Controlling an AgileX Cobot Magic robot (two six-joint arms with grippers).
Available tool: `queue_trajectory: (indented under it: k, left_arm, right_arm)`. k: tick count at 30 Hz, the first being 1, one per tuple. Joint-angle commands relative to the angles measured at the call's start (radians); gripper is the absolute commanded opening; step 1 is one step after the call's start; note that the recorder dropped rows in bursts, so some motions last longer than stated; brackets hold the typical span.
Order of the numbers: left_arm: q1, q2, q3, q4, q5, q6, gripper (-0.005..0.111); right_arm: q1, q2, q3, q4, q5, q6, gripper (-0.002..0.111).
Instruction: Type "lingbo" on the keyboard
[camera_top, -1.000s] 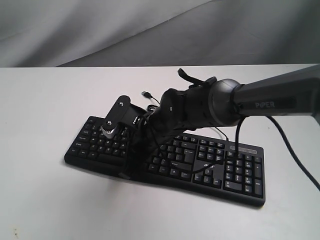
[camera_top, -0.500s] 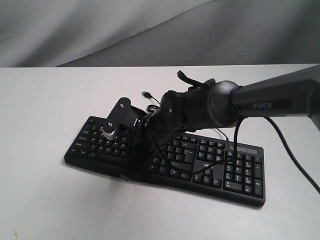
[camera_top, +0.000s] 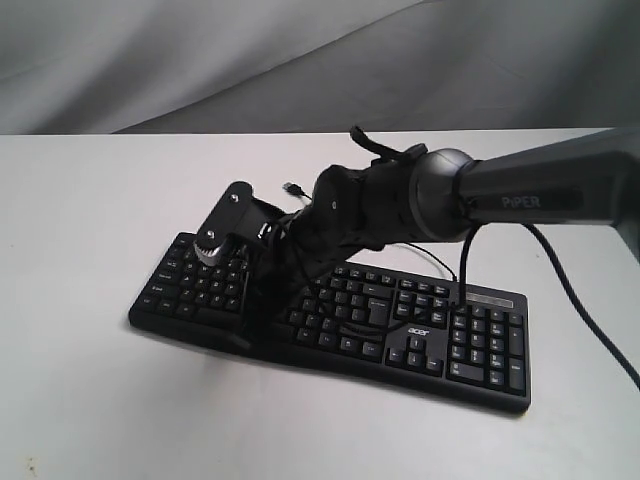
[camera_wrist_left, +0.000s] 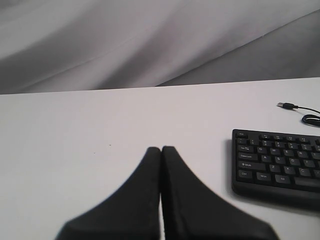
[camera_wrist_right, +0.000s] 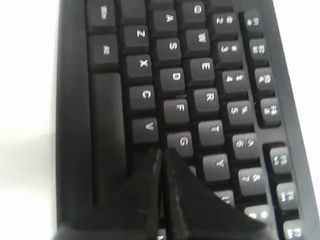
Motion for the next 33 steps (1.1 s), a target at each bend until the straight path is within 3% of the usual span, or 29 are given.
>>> queue_trajectory:
  k: [1, 33]
  left_arm:
    - [0.001, -0.004, 0.005, -0.004, -0.009, -0.002, 0.001]
    - [0.001, -0.004, 0.005, -0.004, -0.009, -0.002, 0.001]
  right_arm:
    - [-0.009, -0.004, -0.070, -0.006, 0.043, 0.005, 0.000]
    - [-0.019, 0.061, -0.075, -0.004, -0.051, 0.002, 0.000]
